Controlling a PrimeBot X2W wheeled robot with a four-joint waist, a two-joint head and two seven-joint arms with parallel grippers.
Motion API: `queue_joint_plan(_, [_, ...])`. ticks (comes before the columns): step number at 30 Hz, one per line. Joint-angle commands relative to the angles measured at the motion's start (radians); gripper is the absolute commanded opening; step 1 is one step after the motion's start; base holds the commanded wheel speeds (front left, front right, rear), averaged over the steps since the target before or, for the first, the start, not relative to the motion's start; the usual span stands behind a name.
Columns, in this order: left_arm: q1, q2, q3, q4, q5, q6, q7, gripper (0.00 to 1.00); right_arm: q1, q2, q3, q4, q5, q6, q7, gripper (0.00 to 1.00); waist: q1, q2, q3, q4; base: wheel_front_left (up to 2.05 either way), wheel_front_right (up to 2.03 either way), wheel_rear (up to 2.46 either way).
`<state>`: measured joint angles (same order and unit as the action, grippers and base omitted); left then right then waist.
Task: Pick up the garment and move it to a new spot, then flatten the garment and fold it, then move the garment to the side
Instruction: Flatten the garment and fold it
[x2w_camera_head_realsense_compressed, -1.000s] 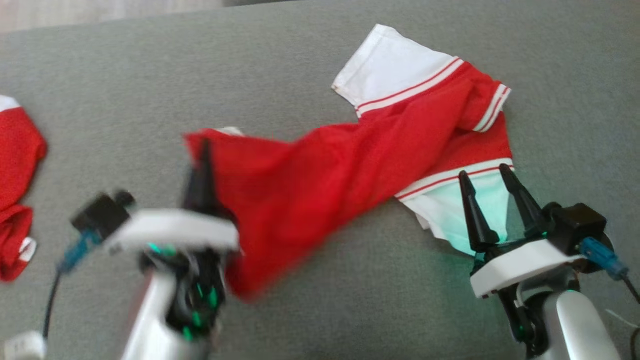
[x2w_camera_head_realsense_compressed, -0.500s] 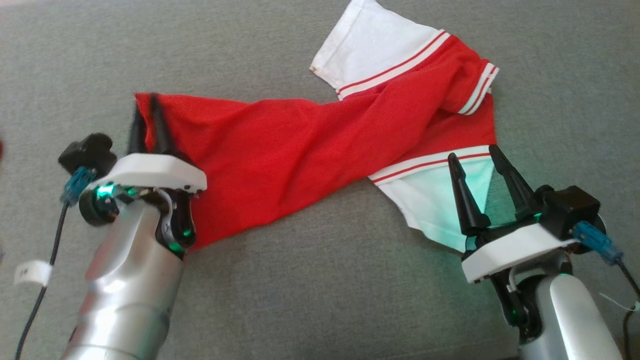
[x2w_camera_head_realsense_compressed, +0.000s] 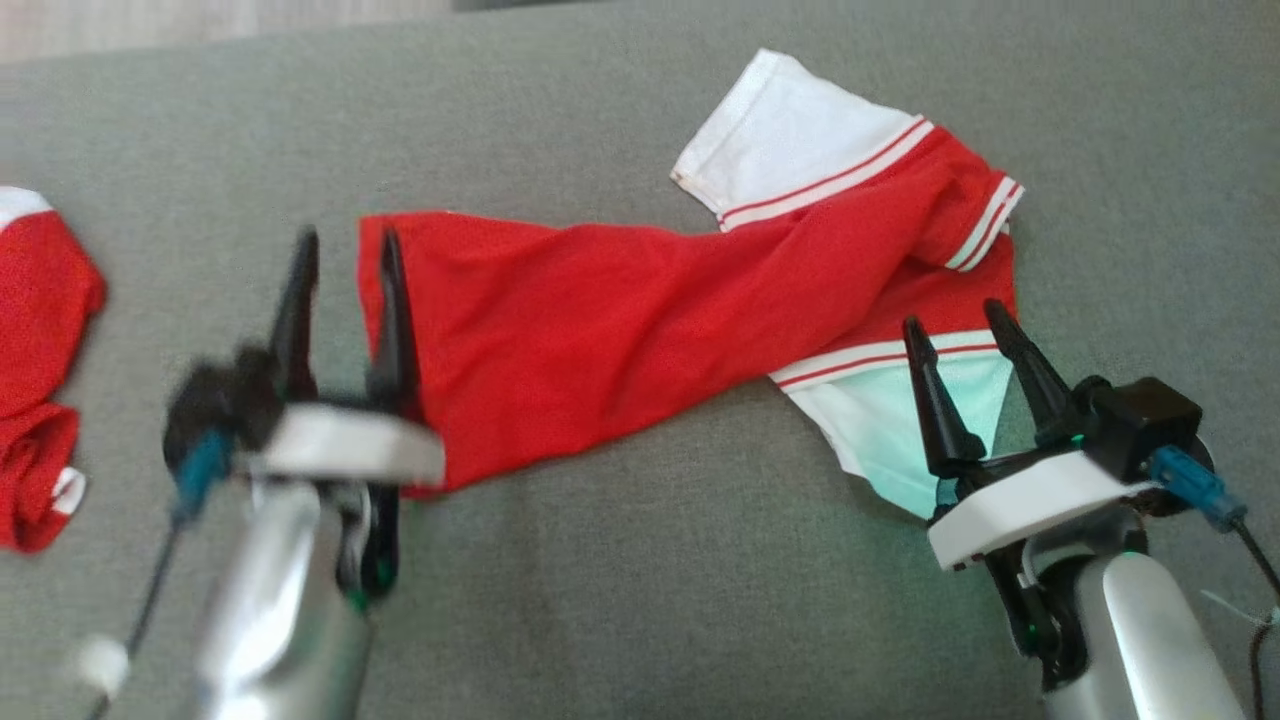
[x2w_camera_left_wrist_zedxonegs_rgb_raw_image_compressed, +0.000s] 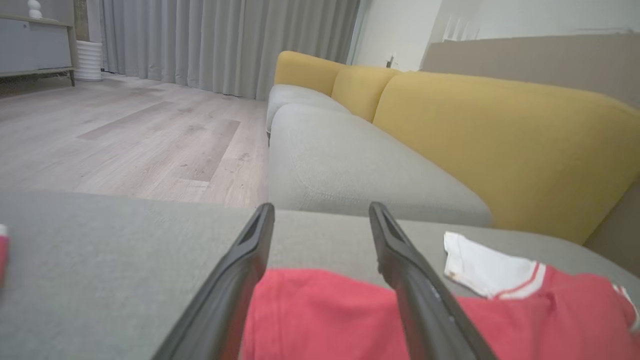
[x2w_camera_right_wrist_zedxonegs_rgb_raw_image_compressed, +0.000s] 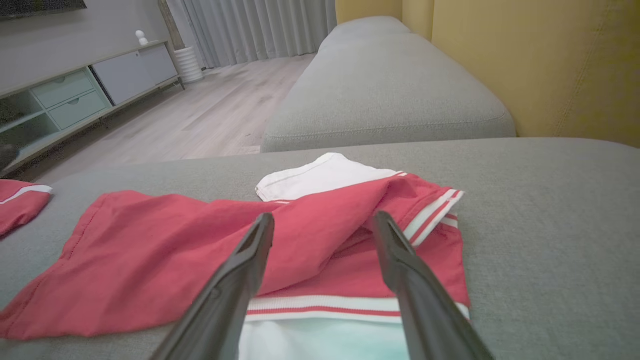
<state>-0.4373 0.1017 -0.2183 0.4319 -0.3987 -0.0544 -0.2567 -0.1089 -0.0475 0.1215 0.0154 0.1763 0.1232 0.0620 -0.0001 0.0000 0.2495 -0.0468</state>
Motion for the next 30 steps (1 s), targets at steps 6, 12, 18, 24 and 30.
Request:
queue_joint_plan(6, [0.211,0.035,0.081,-0.162,0.104,0.006,-0.005,1.00,0.032,-0.003,-0.003,-0.013,0.015,0.008,-0.009,1.00,0.0001,0.0000,-0.084,0.028,0.00,0.00,0.00])
queue_joint_plan(12, [0.315,0.035,0.095,-0.212,0.130,0.018,-0.005,1.00,0.054,-0.003,-0.010,-0.013,0.020,0.008,-0.009,1.00,0.0001,0.0000,-0.110,0.033,0.00,0.00,0.00])
queue_joint_plan(18, [0.307,0.026,0.067,-0.196,0.125,0.009,0.033,1.00,0.060,-0.003,-0.002,-0.023,0.023,0.008,-0.003,1.00,0.0001,0.0000,-0.105,0.040,0.00,0.00,0.00])
queue_joint_plan(24, [0.146,0.009,0.037,-0.112,0.097,-0.011,0.152,1.00,0.044,-0.003,0.008,-0.040,0.013,0.008,0.011,1.00,0.0001,0.0000,-0.062,0.039,0.00,0.00,0.00])
queue_joint_plan(30, [-0.028,-0.001,0.063,0.055,0.044,0.001,0.281,1.00,0.017,-0.003,0.031,-0.051,0.009,0.008,0.020,1.00,0.0001,0.0000,-0.010,0.005,0.00,0.00,0.00])
